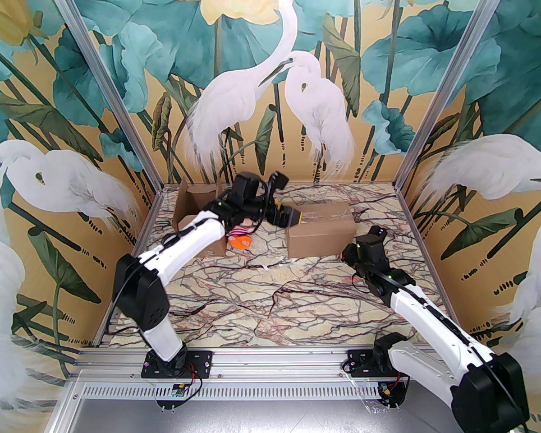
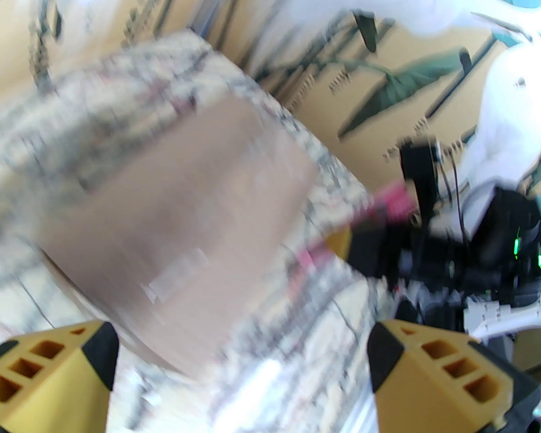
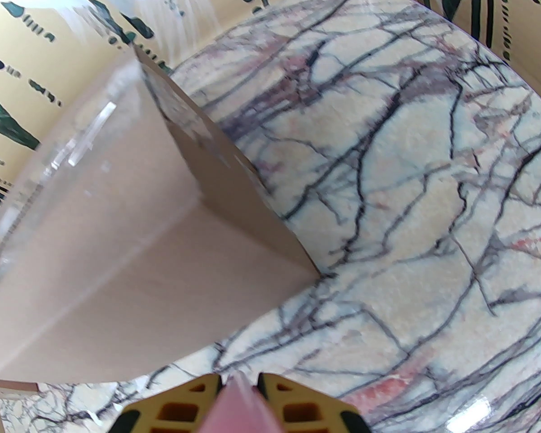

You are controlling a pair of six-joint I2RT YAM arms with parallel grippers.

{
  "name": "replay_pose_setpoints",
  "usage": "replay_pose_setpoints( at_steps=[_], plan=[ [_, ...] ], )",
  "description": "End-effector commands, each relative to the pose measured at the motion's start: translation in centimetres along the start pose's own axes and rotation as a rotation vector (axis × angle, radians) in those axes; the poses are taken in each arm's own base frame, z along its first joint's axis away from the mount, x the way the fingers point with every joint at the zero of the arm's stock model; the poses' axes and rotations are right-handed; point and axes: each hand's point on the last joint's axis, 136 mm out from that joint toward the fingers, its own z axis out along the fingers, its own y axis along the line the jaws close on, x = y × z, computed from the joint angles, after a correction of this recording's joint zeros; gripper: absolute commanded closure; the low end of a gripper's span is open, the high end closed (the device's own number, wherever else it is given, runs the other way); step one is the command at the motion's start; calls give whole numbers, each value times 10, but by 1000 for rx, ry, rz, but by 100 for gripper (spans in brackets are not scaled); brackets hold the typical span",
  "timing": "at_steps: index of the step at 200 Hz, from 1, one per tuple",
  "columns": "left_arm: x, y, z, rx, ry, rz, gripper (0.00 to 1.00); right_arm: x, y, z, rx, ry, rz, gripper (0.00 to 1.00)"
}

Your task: Unpack the express box

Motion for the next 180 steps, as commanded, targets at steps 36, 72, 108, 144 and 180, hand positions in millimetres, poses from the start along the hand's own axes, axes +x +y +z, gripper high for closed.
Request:
replay_pose_setpoints(
  at_steps=[36,72,108,144,180],
  plan=[
    [17,80,67,-52,131,15,2,-1,7,12,64,42,-111,100],
    [26,78,88,51,131,6,2,1,14,25,75,68,-161,100],
    [53,60,87,173,199,-49,6,-9,12,29,139,64,-244,100],
    [78,41,70,237,198,-96,8,-23,14,32,220,91,-378,100],
    [97,17,45,263,218,-113,11,-31,18,38,265,111,-466,100]
  ],
)
